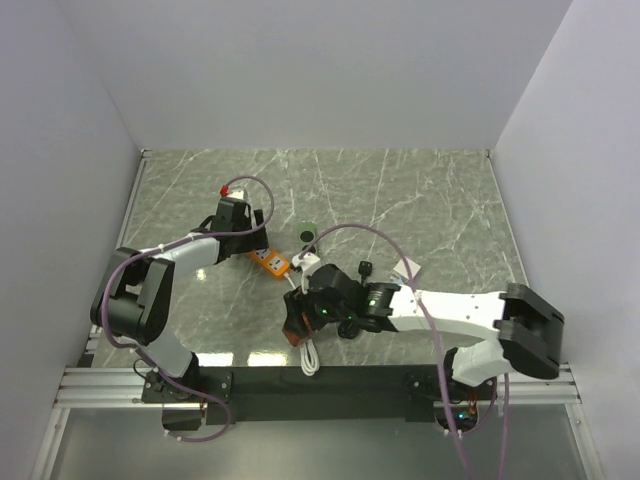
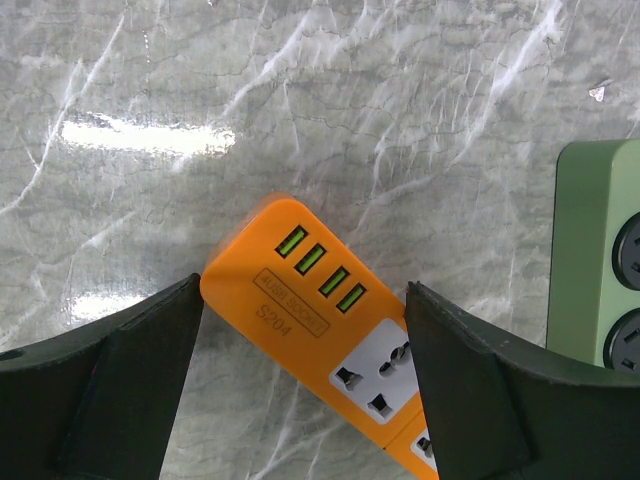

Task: Insert the plug

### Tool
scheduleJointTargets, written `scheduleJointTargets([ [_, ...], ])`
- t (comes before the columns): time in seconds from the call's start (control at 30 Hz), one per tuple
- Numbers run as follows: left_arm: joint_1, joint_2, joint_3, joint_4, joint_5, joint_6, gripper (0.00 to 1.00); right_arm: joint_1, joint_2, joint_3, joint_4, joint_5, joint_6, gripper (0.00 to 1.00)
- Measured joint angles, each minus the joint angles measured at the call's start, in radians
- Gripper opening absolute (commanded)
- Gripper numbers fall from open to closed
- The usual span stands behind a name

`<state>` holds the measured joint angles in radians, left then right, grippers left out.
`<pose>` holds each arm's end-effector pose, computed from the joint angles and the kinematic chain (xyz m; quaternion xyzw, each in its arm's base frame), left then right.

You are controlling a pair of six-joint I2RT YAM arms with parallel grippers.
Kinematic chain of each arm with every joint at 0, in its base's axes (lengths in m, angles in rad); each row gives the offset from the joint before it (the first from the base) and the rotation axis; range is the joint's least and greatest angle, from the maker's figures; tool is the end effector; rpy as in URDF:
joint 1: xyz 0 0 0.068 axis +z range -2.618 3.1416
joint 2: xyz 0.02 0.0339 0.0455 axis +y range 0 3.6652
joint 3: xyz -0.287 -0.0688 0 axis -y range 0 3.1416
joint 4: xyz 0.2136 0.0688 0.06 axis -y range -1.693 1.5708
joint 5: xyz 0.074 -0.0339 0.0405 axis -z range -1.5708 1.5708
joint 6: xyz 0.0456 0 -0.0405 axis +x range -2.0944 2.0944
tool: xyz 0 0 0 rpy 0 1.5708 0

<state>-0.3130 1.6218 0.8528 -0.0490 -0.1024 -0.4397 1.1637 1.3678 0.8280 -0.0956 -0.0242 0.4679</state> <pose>0.2978 -0.0915 0.2076 -0.0776 0.9257 -0.0907 0.3589 0.1069 0.2506 0.2653 -0.3094 0.8372 0.3357 0.3011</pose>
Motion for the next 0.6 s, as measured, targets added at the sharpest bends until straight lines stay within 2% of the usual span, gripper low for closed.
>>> scheduleJointTargets([
  [0.2,0.0,-0.014,-0.014,0.0,-0.002,0.0,0.88,0.0,0.138,0.006,0.044,-0.074,0.034,0.0],
  [0.37,0.0,-0.034,-0.03,0.0,-0.007,-0.001,0.88,-0.008,0.133,0.006,0.031,-0.051,0.062,0.0],
  [0.6,-0.005,-0.075,-0.076,0.023,-0.018,-0.018,0.88,-0.06,0.105,0.01,-0.071,0.052,0.113,0.0],
])
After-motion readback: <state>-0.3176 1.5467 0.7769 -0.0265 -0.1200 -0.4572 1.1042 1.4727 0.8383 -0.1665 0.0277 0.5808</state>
